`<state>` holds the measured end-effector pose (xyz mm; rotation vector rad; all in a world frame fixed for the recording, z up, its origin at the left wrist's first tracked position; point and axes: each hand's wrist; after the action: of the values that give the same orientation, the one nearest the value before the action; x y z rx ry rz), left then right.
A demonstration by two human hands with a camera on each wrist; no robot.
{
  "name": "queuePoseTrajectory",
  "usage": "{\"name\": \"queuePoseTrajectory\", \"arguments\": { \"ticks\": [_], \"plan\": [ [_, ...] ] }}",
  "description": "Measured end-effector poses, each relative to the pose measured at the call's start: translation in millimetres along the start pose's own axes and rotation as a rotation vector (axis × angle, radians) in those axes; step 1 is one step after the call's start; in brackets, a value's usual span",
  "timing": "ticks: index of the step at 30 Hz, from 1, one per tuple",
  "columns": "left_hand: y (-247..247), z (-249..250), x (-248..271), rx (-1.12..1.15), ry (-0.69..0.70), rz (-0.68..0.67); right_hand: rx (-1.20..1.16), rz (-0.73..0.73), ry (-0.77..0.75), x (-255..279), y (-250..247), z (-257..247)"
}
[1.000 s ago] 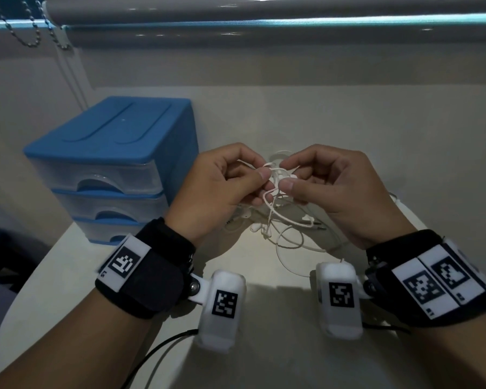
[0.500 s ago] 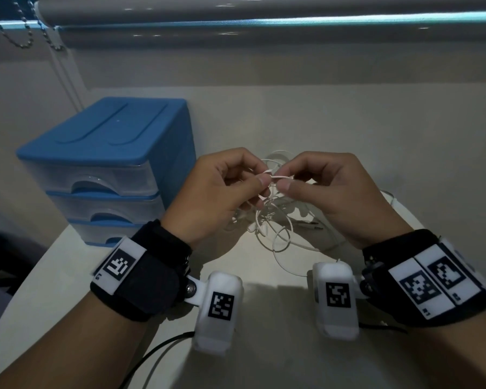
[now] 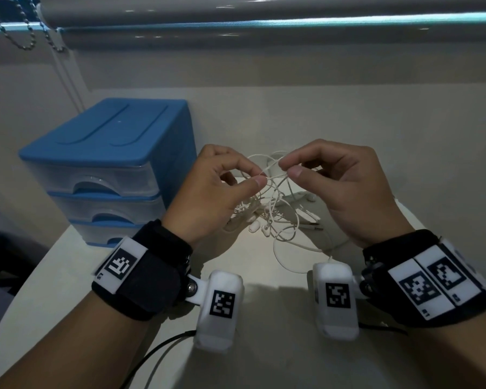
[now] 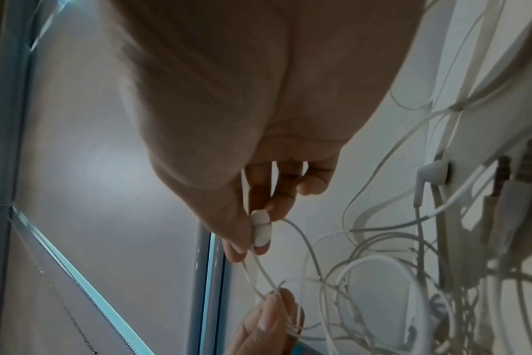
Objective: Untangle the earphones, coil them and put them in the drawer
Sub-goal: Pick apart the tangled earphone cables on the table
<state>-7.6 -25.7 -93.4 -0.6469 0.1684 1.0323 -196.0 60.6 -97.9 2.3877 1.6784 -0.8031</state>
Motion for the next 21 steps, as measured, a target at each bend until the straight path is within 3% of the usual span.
{"name": "queuePoseTrajectory", "arguments": {
  "ticks": [5, 13, 21],
  "plan": [
    [-1.5, 2.8, 0.9, -0.004, 0.034, -0.04, -0.031, 0.005, -0.03, -1.5, -2.3, 1.4],
    [-0.9, 3.1, 1.5, 0.069, 0.077, -0.103, 0.13, 0.038, 0.09, -3.0, -5.5, 10.6],
    [-1.4, 7.9, 3.8, 0.078, 0.108, -0.118, -0.03, 0.023, 0.123, -1.8, 0.3, 2.7]
  ]
}}
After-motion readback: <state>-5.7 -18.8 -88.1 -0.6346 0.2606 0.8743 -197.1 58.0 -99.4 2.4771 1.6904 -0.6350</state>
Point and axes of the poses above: each hand's wrist, its own x-axis away from the middle knuckle, its own y-axis out of the palm, z = x × y, and after that the axes turned 6 degrees about y, right-handed
